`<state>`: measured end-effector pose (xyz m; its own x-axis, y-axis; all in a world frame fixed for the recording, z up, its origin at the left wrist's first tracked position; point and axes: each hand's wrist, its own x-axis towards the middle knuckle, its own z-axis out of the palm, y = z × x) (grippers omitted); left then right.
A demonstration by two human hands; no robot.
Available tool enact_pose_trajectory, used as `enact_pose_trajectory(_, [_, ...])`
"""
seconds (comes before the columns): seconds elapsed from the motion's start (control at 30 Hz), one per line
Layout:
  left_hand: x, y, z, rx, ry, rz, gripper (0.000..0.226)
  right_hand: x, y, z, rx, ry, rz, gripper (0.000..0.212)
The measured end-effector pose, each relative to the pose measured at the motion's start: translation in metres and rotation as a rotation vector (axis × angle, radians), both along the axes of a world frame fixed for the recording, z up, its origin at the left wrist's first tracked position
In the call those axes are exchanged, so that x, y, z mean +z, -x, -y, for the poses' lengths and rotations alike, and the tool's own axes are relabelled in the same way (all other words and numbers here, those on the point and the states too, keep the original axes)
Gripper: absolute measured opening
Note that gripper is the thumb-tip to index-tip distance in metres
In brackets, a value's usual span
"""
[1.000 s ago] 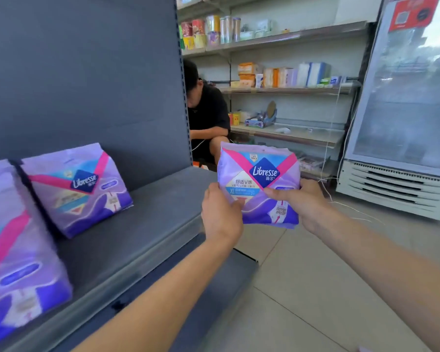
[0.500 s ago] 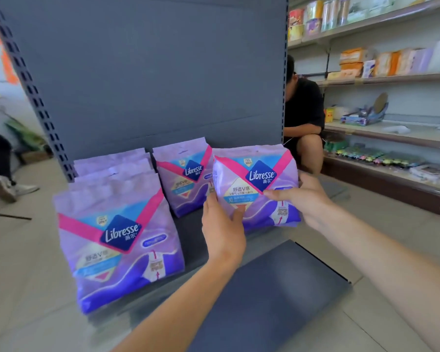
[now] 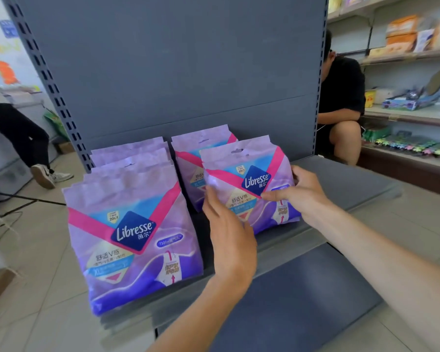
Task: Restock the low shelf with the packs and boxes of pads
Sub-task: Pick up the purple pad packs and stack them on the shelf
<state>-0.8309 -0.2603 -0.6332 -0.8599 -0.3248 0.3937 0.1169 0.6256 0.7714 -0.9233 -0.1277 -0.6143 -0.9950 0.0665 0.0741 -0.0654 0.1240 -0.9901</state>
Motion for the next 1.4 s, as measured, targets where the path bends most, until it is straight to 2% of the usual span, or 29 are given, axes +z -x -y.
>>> enact_pose_trajectory(0.07, [0.000, -0.005, -0.002, -0.026, 0.221, -0.109, 0.095, -0.003, 0.003, 0.006, -0.006, 0.027, -0.018, 0.059])
enact_pose_trajectory(0.17, [-0.002, -0.009, 0.001, -0.060, 0.562, -0.208, 0.085, -0.006, 0.009, 0.020, 0.012, 0.082, -0.059, 0.062])
enact_pose_trajectory(0.37, [0.004, -0.006, 0.024, -0.042, 0.849, -0.059, 0.055, -0.009, 0.027, 0.057, 0.025, 0.034, -0.087, 0.063])
enact_pose_trajectory(0.6, [0.003, -0.003, 0.033, -0.071, 0.903, 0.041, 0.052, -0.009, 0.039, 0.079, -0.057, -0.037, -0.094, 0.058])
enact_pose_trajectory(0.8, [0.010, -0.006, 0.026, -0.130, 0.837, 0.104, 0.048, -0.004, 0.031, 0.077, -0.101, -0.158, 0.011, 0.068])
enact_pose_trajectory(0.93, [0.016, -0.011, 0.018, -0.144, 0.822, 0.080, 0.051, -0.003, 0.008, 0.059, -0.112, -0.215, -0.008, 0.077])
enact_pose_trajectory(1.03, [0.020, -0.016, 0.008, -0.160, 0.803, 0.077, 0.045, 0.004, -0.022, 0.031, -0.127, -0.413, -0.062, 0.075])
enact_pose_trajectory(1.13, [0.019, -0.030, -0.014, -0.224, 0.762, 0.067, 0.038, 0.011, -0.064, -0.013, -0.101, -0.842, -0.163, 0.055])
enact_pose_trajectory(1.2, [0.015, -0.042, -0.037, -0.290, 0.733, 0.048, 0.036, 0.009, -0.096, -0.046, -0.062, -1.105, -0.186, 0.050])
enact_pose_trajectory(1.3, [0.009, -0.064, -0.085, -0.433, 0.701, 0.013, 0.033, 0.001, -0.145, -0.099, -0.057, -1.320, -0.123, 0.049])
enact_pose_trajectory(1.4, [0.001, -0.089, -0.140, -0.596, 0.706, 0.013, 0.036, -0.008, -0.196, -0.151, -0.090, -1.410, 0.031, 0.052])
